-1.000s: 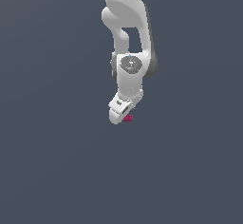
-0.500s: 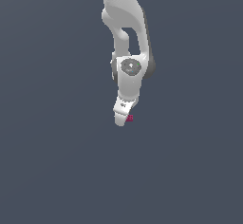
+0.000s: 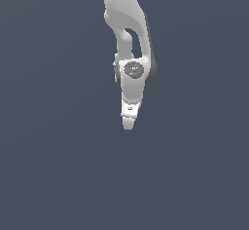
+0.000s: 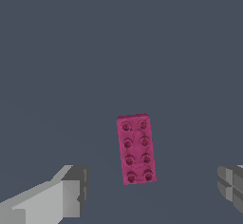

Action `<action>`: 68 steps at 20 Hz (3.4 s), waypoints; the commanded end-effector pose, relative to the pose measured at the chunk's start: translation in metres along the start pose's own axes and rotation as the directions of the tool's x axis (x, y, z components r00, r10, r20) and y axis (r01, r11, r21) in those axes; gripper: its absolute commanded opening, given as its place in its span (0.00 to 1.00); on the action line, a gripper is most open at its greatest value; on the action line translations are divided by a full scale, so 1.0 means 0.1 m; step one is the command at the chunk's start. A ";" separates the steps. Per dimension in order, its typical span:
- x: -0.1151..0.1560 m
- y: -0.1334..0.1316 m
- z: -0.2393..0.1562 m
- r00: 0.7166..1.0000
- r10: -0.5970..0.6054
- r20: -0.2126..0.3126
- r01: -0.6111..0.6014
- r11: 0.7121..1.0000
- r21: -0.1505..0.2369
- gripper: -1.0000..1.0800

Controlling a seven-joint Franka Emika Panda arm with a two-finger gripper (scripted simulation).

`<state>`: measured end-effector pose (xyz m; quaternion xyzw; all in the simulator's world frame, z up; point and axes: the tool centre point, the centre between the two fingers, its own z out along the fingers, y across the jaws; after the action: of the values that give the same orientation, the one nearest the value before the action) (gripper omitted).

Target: Pick up the object and move it to a goal position.

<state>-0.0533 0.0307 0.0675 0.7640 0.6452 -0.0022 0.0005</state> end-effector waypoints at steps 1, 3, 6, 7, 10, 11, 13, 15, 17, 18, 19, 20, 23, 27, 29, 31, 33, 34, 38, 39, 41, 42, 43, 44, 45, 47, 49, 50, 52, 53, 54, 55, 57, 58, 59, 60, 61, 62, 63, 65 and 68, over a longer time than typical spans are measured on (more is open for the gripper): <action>0.00 -0.02 0.02 0.999 -0.043 -0.002 0.043 0.999 -0.001 0.96; 0.01 -0.03 0.03 0.998 -0.067 -0.002 0.067 0.998 -0.002 0.96; 0.01 -0.04 0.05 0.996 -0.091 -0.003 0.091 0.996 -0.002 0.96; 0.01 -0.04 0.05 0.995 -0.096 -0.003 0.096 0.995 -0.002 0.96; 0.01 -0.05 0.05 0.995 -0.103 -0.004 0.103 0.995 -0.002 0.96; 0.01 -0.05 0.05 0.995 -0.098 -0.004 0.098 0.995 -0.002 0.96; 0.01 -0.05 0.06 0.995 -0.098 -0.004 0.098 0.995 -0.002 0.96; 0.01 -0.05 0.10 0.995 -0.099 -0.003 0.099 0.995 -0.002 0.96; 0.01 -0.05 0.17 0.995 -0.100 -0.003 0.100 0.995 -0.002 0.96; 0.01 -0.05 0.21 0.995 -0.100 -0.003 0.100 0.995 -0.002 0.96; 0.01 -0.05 0.26 0.995 -0.101 -0.003 0.101 0.995 -0.002 0.96; 0.01 -0.06 0.31 0.995 -0.102 -0.003 0.102 0.995 -0.002 0.96; 0.01 -0.06 0.45 0.995 -0.103 -0.003 0.103 0.995 -0.002 0.96; 0.01 -0.05 0.55 0.995 -0.103 -0.003 0.103 0.995 -0.002 0.96; 0.01 -0.05 0.56 0.995 -0.103 -0.003 0.103 0.995 -0.002 0.96; 0.01 -0.05 0.56 0.995 -0.103 -0.003 0.103 0.995 -0.002 0.00; 0.01 -0.05 0.56 0.995 -0.103 -0.003 0.103 0.995 -0.002 0.00; 0.01 -0.05 0.56 0.995 -0.103 -0.003 0.103 0.995 -0.002 0.00; 0.01 -0.05 0.56 0.995 -0.103 -0.003 0.103 0.995 -0.002 0.00; 0.01 -0.05 0.56 0.995 -0.103 -0.003 0.103 0.995 -0.002 0.00; 0.01 -0.05 0.55 0.995 -0.104 -0.003 0.104 0.995 -0.004 0.00; 0.02 -0.04 0.55 0.994 -0.105 -0.004 0.105 0.994 -0.006 0.00; 0.03 -0.03 0.54 0.994 -0.106 -0.005 0.106 0.994 -0.011 0.00; 0.04 -0.01 0.53 0.994 -0.107 -0.007 0.107 0.994 -0.017 0.00; 0.06 0.02 0.52 0.994 -0.109 -0.009 0.109 0.994 -0.025 0.00; 0.11 0.08 0.50 0.993 -0.114 -0.014 0.114 0.992 -0.047 0.00; 0.17 0.17 0.46 0.992 -0.122 -0.021 0.120 0.990 -0.076 0.00; 0.21 0.21 0.43 0.992 -0.126 -0.025 0.123 0.988 -0.093 0.00; 0.30 0.33 0.36 0.990 -0.136 -0.034 0.131 0.982 -0.133 0.00; 0.36 0.39 0.33 0.989 -0.143 -0.039 0.135 0.978 -0.156 0.00; 0.41 0.46 0.28 0.988 -0.149 -0.044 0.139 0.974 -0.181 0.00; 0.47 0.53 0.23 0.986 -0.157 -0.049 0.143 0.968 -0.207 0.00; 0.61 0.68 0.11 0.983 -0.174 -0.060 0.152 0.952 -0.265 0.00; 0.68 0.76 0.04 0.981 -0.183 -0.066 0.156 0.942 -0.297 0.00; 0.76 0.84 -0.04 0.978 -0.194 -0.071 0.160 0.930 -0.330 0.00; 0.84 0.92 -0.13 0.976 -0.204 -0.077 0.163 0.917 -0.365 0.00; 0.92 0.99 -0.22 0.973 -0.216 -0.082 0.166 0.902 -0.399 0.00; 1.00 1.07 -0.31 0.970 -0.227 -0.087 0.169 0.886 -0.433 0.00; 1.08 1.13 -0.41 0.967 -0.239 -0.091 0.171 0.868 -0.466 0.00; 1.23 1.26 -0.62 0.960 -0.262 -0.097 0.173 0.831 -0.529 0.00; 1.45 1.41 -0.94 0.949 -0.296 -0.104 0.172 0.768 -0.617 0.00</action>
<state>0.1008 0.1404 0.1435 0.6451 0.7014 0.2545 0.1649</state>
